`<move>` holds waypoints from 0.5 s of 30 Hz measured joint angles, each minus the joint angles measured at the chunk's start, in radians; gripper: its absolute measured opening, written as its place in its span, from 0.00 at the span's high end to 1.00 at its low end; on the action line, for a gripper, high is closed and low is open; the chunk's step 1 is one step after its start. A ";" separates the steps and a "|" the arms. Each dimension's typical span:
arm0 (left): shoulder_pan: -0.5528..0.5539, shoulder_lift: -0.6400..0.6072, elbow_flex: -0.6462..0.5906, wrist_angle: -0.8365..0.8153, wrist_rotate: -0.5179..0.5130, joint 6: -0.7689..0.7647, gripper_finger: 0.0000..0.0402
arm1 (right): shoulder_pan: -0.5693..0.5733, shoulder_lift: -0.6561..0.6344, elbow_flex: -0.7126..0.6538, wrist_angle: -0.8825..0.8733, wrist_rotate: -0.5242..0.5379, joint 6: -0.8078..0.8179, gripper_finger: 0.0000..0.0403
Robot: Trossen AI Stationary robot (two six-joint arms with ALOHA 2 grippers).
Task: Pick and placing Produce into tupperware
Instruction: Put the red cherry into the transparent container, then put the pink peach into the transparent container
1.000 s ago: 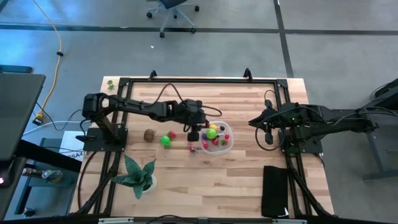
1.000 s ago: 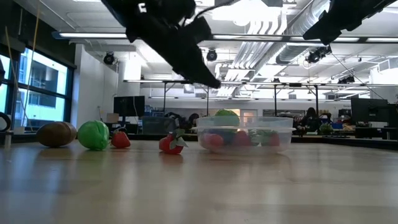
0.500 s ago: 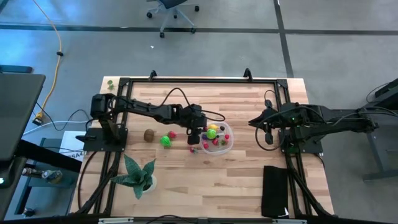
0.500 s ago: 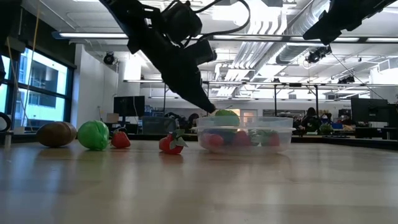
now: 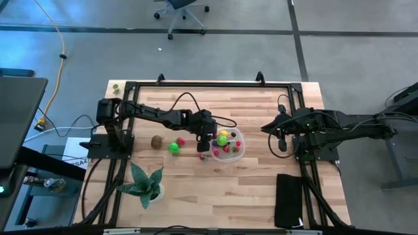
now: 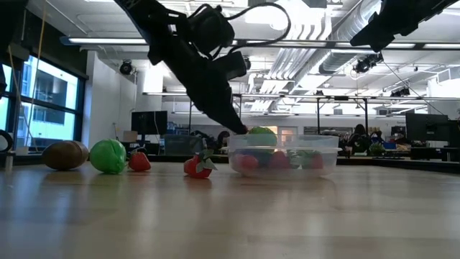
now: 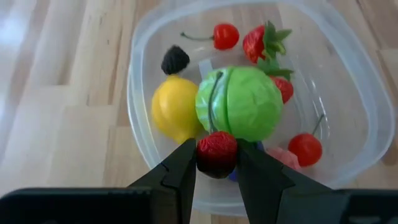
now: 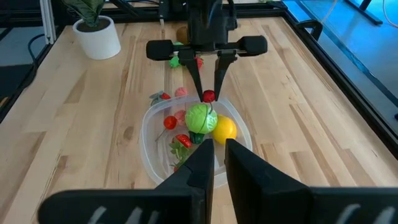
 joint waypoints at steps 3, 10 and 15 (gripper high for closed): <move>0.000 0.003 -0.001 -0.006 0.000 0.000 0.71 | 0.000 0.000 0.000 0.000 0.000 0.000 0.93; 0.000 0.003 -0.001 -0.006 -0.004 0.027 0.60 | 0.000 0.000 0.000 0.000 0.000 0.000 0.93; 0.014 -0.037 0.023 -0.102 0.016 0.031 0.61 | 0.000 0.000 0.000 0.000 0.000 0.000 0.93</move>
